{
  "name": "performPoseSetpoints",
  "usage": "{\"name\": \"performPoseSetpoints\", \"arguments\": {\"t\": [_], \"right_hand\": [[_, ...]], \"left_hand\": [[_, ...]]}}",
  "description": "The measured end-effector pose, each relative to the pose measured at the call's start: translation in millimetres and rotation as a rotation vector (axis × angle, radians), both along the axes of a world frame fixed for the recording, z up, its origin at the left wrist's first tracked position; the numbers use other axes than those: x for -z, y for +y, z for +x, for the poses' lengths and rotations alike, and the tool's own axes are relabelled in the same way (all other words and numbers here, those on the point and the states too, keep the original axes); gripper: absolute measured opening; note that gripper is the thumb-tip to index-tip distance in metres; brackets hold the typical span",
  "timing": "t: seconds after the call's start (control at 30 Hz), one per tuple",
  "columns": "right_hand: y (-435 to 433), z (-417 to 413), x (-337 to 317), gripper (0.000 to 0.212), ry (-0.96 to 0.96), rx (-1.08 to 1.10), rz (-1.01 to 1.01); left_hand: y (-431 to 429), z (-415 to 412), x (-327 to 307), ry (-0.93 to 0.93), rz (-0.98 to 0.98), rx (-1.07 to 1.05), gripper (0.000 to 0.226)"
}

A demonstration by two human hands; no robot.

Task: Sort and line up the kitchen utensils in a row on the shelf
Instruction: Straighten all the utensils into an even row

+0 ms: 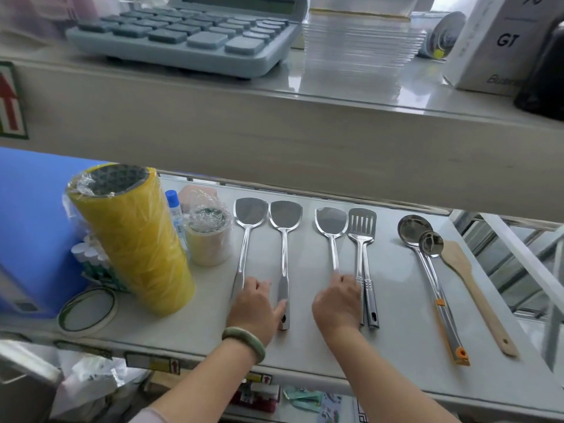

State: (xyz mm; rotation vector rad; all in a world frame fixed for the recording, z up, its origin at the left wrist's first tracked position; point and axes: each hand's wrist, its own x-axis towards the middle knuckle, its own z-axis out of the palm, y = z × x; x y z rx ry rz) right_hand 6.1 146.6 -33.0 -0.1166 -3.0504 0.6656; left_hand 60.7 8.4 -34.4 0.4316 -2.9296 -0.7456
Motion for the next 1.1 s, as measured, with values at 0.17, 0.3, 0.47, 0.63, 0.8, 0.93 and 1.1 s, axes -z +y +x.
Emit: {"name": "performPoseSetpoints", "arguments": {"t": [0.17,0.3,0.47,0.63,0.8,0.93,1.1], "right_hand": [[9,9,2,0.031,-0.118,0.003,0.056],[8,12,2,0.031,-0.135,-0.026,0.038],[7,12,3,0.033,-0.124,-0.047,0.031],[9,8,3,0.037,-0.123,-0.053,0.016],[14,8,4,0.036,-0.051,-0.039,-0.073],[41,3,-2,0.038,0.094,0.062,-0.113],[76,-3,-6,0.031,-0.047,0.159,-0.060]], "left_hand": [[22,-10,6,-0.185,0.008,0.067,0.060],[23,-10,6,-0.187,0.028,0.058,0.046],[21,-7,7,-0.170,0.056,0.056,0.059],[18,-8,6,-0.184,0.058,0.042,0.057],[17,-5,5,-0.172,-0.006,0.046,0.062],[33,-5,-5,0.036,-0.012,0.158,0.057],[74,-14,-13,0.102,0.080,0.341,0.045]]}}
